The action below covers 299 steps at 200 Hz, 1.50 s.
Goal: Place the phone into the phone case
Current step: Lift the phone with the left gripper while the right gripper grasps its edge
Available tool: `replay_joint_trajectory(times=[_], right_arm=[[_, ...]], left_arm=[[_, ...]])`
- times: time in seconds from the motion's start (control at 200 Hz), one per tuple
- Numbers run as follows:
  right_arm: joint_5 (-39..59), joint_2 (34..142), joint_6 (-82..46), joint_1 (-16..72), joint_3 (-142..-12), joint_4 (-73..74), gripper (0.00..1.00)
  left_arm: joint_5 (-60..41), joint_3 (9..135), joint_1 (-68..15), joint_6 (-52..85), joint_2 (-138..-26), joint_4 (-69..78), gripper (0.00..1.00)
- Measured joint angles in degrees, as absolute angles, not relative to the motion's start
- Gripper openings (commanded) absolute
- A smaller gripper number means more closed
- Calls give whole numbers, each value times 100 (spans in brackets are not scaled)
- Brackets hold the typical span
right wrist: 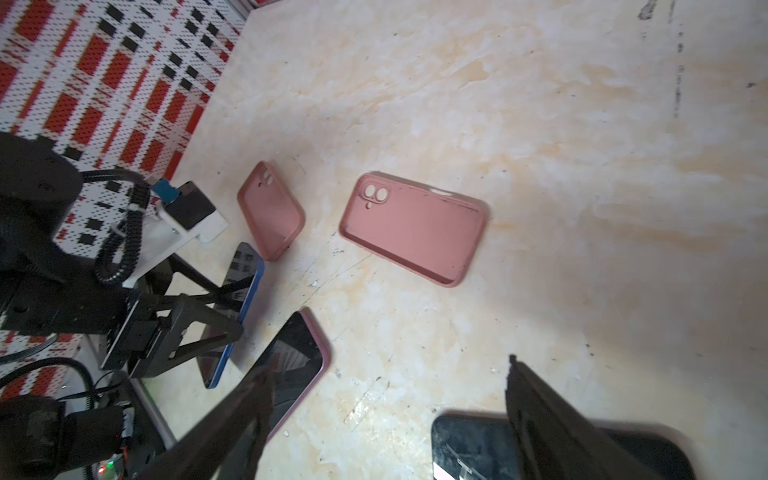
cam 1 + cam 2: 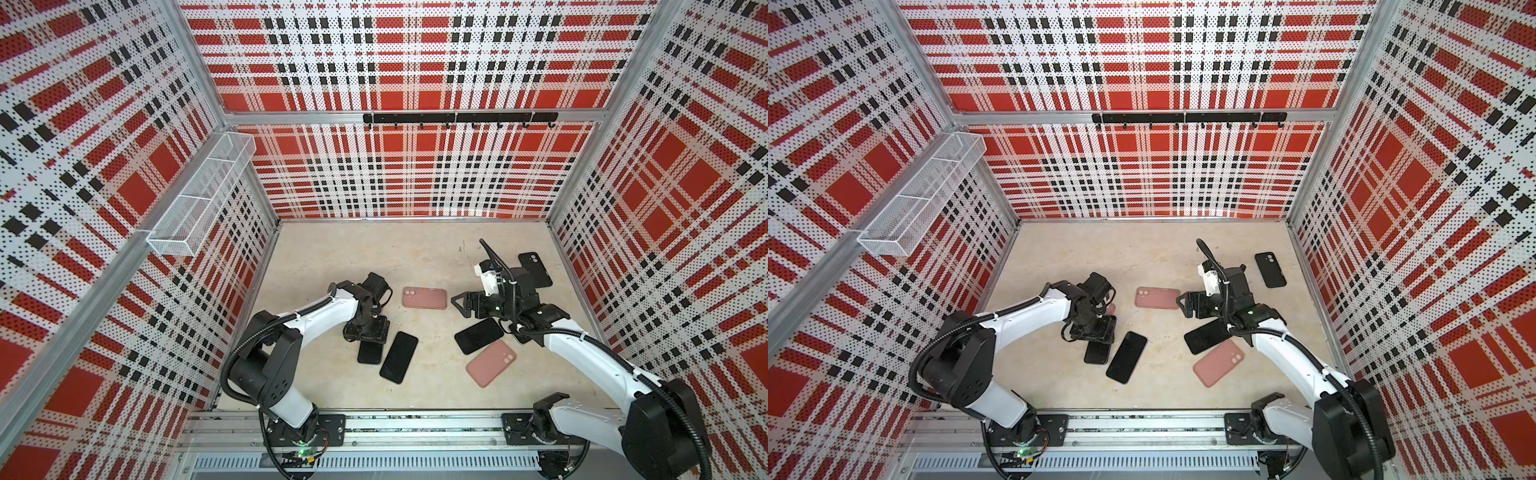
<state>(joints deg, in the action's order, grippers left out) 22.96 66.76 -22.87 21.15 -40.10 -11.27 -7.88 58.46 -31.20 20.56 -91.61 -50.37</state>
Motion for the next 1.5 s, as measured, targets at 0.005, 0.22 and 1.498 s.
replay_joint_trajectory(times=[0.005, 0.22, 1.498], right_arm=[[2322, 6676, -2294, 2115, -3992, -1100, 89], [2672, 6678, -2652, 2458, -3566, -366, 85], [513, 9504, -4021, 4377, -2161, 6560, 38]], left_arm=[[-794, 5854, -3120, 2053, -9161, -5037, 49], [-1369, 6045, -3063, 2491, -9098, -4405, 38], [-1776, 4224, -3135, 8847, -8816, 1588, 0]])
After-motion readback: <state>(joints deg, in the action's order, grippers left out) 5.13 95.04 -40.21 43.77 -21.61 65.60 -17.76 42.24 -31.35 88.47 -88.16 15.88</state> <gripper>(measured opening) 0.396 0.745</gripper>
